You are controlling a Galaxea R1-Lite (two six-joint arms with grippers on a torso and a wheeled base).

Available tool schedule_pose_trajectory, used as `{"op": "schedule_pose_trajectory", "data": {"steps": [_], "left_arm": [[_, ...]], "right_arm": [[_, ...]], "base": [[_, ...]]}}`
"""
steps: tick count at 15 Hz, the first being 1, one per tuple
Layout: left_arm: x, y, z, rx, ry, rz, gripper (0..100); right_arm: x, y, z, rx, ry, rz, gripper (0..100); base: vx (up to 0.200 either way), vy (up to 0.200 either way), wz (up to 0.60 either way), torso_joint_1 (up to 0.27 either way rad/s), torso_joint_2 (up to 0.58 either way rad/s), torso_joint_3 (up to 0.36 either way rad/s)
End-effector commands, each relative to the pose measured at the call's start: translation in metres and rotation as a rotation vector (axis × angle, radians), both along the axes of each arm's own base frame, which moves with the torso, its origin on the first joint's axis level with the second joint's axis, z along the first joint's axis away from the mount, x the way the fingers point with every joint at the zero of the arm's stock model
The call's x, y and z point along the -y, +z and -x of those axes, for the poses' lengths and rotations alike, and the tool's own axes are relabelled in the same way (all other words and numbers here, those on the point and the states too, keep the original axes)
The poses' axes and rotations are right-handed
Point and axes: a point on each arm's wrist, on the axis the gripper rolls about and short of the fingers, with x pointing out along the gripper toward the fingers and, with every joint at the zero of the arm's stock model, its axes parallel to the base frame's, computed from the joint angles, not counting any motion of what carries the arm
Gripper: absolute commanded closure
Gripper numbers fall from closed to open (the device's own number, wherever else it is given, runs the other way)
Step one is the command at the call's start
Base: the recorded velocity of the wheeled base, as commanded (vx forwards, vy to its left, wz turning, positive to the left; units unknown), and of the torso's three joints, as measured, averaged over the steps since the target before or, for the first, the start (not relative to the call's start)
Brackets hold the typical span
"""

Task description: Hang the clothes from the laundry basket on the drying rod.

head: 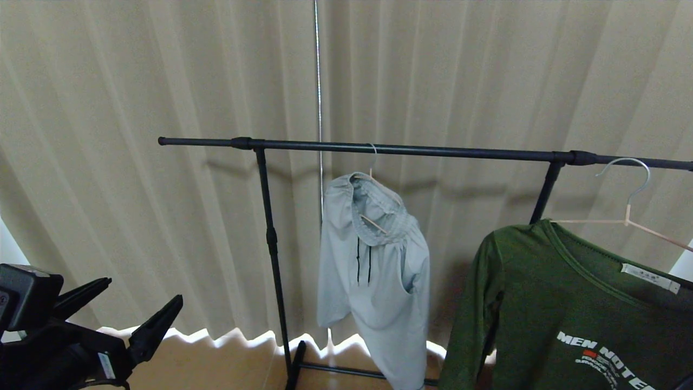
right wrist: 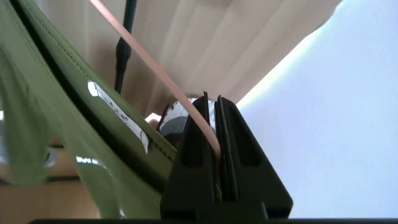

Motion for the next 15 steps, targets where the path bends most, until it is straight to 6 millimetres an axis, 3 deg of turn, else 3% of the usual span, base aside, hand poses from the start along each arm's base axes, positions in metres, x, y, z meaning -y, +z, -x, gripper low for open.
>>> {"op": "schedule_pose_trajectory", "data": {"steps": [1, 3, 15], "left_arm": [[0.0001, 0.0011, -0.0005, 0.005, 0.001, 0.002, 0], [0.0005, 0.0011, -0.0011, 0.004, -0.003, 0.0, 0], [-0.0004, 0.0024, 0.0028, 0.02, -0.005, 0.002, 0]], "right_arm": [[-0.0005, 0.0015, -0.0035, 0.001, 0.009, -0.001, 100], [-0.0009, 0.0025, -0.0039, 0.006, 0.014, -0.001, 100], [-0.003, 0.0055, -0.0079, 0.018, 0.028, -0.018, 100]], "base": [[0.0, 0.0, 0.0, 0.0, 0.0, 0.0], [0.0, 0.0, 0.0, 0.0, 0.0, 0.0], [0.2, 0.0, 0.0, 0.004, 0.0, 0.003]]}}
